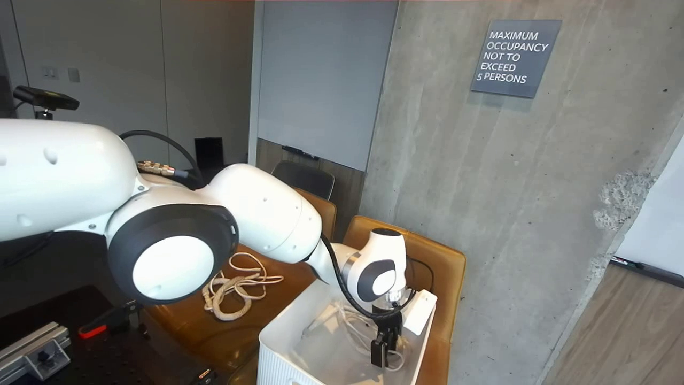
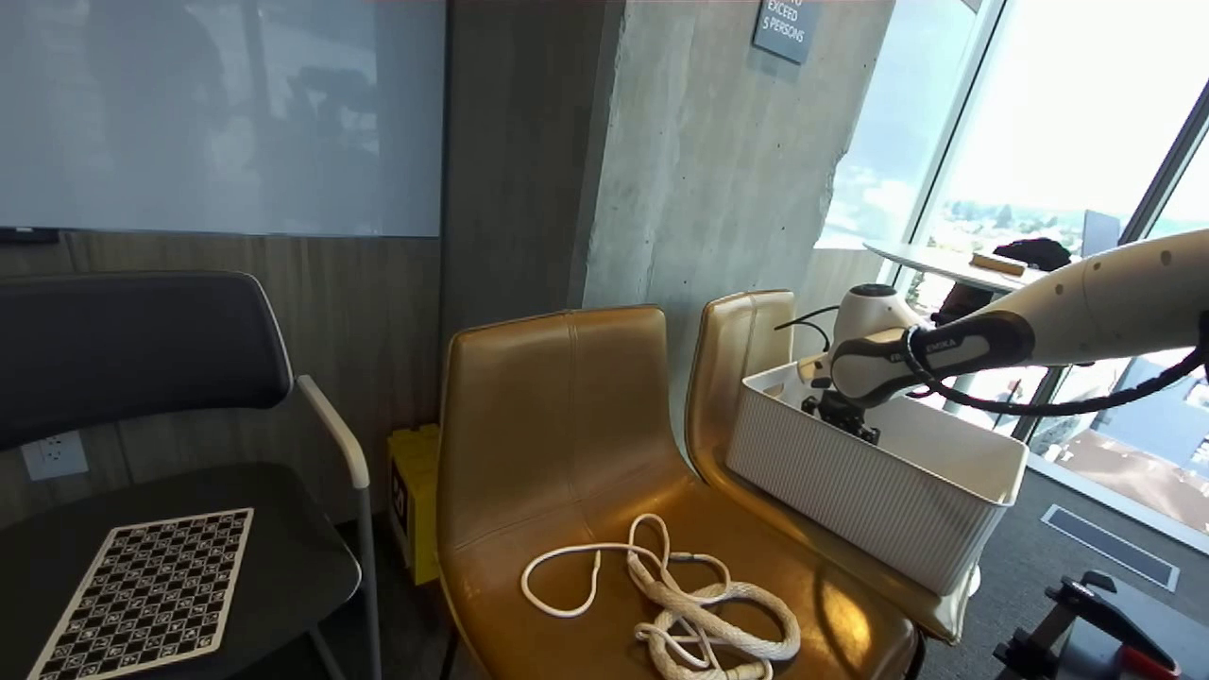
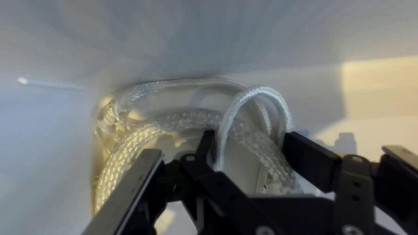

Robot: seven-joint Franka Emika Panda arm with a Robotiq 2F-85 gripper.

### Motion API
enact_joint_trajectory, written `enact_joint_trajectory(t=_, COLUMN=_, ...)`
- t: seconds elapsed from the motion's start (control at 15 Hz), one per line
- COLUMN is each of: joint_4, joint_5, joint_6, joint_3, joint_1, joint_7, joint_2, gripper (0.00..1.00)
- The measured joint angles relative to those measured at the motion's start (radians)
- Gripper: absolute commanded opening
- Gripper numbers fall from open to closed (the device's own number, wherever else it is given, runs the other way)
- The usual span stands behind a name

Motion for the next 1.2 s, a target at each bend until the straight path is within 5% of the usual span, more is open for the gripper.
enact_joint_trajectory(t=0.27, joint_4=0.04, joint_5=0.0, joint_6=-0.014, joint_3=-0.003, joint_1=-0.001, joint_7=-0.001, joint_2=0.021, gripper=0.01)
enact_joint_trajectory(t=1.2, joint_4=0.063, joint_5=0.001, joint_6=-0.11, joint_3=-0.002, joint_1=0.047, joint_7=0.021, joint_2=-0.06, gripper=0.0)
